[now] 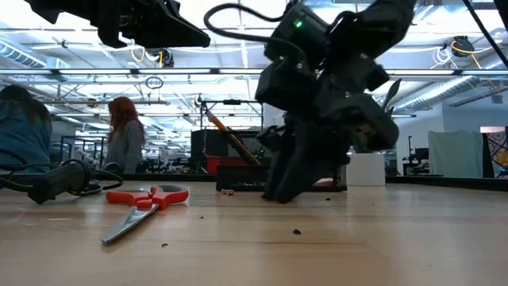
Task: Pick and place office supplies into organizer
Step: Put the pink binder clip into the black desk organizer
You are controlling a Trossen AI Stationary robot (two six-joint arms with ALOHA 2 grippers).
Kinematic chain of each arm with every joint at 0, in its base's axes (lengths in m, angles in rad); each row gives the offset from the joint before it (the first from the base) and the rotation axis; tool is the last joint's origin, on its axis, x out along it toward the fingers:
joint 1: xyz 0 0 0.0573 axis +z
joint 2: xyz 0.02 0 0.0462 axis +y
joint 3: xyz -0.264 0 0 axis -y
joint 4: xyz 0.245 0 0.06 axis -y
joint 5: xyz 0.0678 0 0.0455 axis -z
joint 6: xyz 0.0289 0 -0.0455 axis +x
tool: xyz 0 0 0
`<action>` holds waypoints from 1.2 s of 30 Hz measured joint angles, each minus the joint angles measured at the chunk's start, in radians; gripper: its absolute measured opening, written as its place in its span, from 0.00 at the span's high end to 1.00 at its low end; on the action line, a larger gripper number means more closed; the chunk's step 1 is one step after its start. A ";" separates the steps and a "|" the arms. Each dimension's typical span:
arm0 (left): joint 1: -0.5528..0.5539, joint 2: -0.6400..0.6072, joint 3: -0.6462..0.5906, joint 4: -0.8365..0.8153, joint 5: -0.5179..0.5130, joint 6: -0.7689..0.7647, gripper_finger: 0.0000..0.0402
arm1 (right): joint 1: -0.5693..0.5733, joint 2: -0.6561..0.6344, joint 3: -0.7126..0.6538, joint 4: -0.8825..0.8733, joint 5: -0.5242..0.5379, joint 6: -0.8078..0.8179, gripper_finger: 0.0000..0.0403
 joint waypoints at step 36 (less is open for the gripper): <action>0.000 0.000 0.000 -0.054 0.002 -0.054 0.88 | -0.032 -0.178 -0.016 -0.240 0.185 -0.063 0.63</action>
